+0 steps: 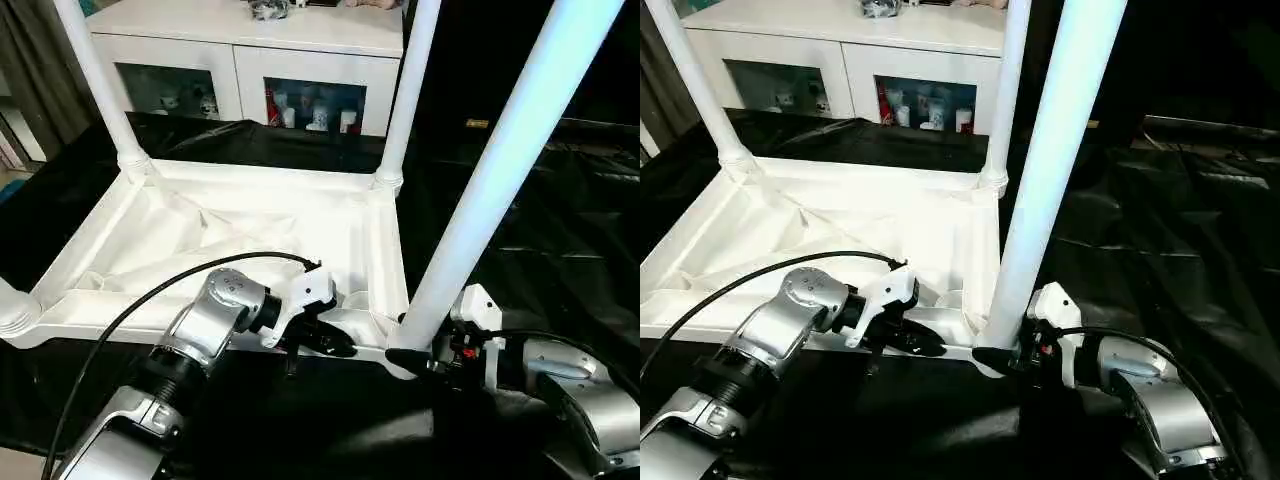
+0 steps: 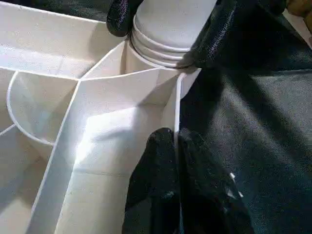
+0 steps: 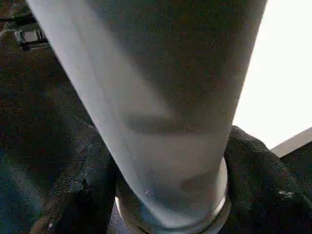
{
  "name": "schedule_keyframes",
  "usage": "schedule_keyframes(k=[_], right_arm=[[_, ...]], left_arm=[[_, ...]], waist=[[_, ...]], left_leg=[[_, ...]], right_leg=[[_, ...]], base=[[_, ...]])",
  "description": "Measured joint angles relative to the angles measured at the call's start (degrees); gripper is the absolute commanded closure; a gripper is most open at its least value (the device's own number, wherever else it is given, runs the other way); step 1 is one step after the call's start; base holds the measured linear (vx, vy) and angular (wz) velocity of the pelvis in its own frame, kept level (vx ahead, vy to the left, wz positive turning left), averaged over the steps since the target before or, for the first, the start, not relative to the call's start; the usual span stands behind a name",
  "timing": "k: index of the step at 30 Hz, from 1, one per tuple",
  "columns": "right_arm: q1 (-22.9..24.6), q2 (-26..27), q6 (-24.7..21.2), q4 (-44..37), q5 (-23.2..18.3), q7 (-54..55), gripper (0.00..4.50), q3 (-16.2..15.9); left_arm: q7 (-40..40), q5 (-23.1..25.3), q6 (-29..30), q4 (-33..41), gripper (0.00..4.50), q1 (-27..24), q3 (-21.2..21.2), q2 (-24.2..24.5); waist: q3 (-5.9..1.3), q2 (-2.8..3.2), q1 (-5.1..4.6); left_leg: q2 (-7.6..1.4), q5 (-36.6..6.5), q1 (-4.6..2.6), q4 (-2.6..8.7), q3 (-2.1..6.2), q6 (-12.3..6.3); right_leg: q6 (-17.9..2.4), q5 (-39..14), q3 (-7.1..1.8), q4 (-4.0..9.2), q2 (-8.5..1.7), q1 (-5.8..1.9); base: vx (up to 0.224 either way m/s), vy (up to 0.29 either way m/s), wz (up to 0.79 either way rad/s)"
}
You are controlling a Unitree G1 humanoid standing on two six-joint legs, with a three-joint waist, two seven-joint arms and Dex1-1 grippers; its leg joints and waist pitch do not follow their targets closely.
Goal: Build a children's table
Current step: Rotate leg to tighten
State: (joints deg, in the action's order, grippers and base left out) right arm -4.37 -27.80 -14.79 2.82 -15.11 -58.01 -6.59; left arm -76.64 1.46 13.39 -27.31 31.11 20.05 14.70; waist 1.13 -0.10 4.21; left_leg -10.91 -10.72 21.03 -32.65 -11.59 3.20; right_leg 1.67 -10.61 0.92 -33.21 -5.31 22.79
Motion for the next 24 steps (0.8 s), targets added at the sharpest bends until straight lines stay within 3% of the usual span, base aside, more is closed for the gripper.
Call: schedule_keyframes(k=[7, 13, 20, 22, 24], right_arm=[[-3.8, 8.9, -0.9, 6.5, 2.7, 17.4, 1.83, 4.4], [-7.2, 18.3, -3.1, 8.8, 7.2, 37.0, 1.84, 7.5], [-7.2, 18.9, -2.1, 8.7, 8.8, 38.3, 1.84, 7.4], [-7.1, 18.5, -2.0, 8.5, 8.3, 37.4, 1.29, 7.4], [-6.6, 17.2, -2.7, 7.8, 7.4, 35.2, 1.16, 7.4]], left_arm=[[14.4, 3.2, -2.0, -8.3, 4.5, 4.2, -1.8, -6.6], [26.6, 5.1, 0.5, -12.5, 4.5, 6.7, -2.8, -12.6], [26.9, 5.1, 0.0, -12.9, 4.5, 6.7, -2.8, -13.1], [26.3, 5.1, -0.3, -12.9, 4.5, 6.7, -2.7, -12.9], [25.2, 5.1, -0.5, -12.5, 4.5, 6.6, -2.7, -12.7]], waist=[[0.01, -0.13, -0.93], [-0.05, -0.16, -1.44], [-0.15, 0.01, -1.61], [-0.13, 0.01, -1.59], [-0.13, 0.01, -1.5]], left_leg=[[0.06, 0.0, -0.07, -0.27, 0.02, 0.0], [0.11, 0.0, -0.06, -0.33, 0.08, 0.0], [0.12, 0.0, -0.01, -0.31, 0.11, 0.01], [0.12, 0.0, 0.01, -0.3, 0.11, 0.01], [0.11, 0.0, 0.01, -0.25, 0.11, 0.01]], right_leg=[[0.0, 0.1, -0.07, 0.08, -0.03, -0.19], [0.0, 0.0, -0.06, 0.14, -0.06, -0.16], [0.1, 0.0, -0.07, 0.14, -0.06, -0.14], [0.1, 0.1, -0.06, 0.14, -0.06, -0.12], [0.1, 0.1, -0.05, 0.13, -0.05, -0.12]], base=[[0.0, 0.0, 0.0], [0.0, 0.0, 0.0], [0.0, 0.0, 0.0], [0.0, 0.0, 0.0], [0.0, 0.0, 0.0]])
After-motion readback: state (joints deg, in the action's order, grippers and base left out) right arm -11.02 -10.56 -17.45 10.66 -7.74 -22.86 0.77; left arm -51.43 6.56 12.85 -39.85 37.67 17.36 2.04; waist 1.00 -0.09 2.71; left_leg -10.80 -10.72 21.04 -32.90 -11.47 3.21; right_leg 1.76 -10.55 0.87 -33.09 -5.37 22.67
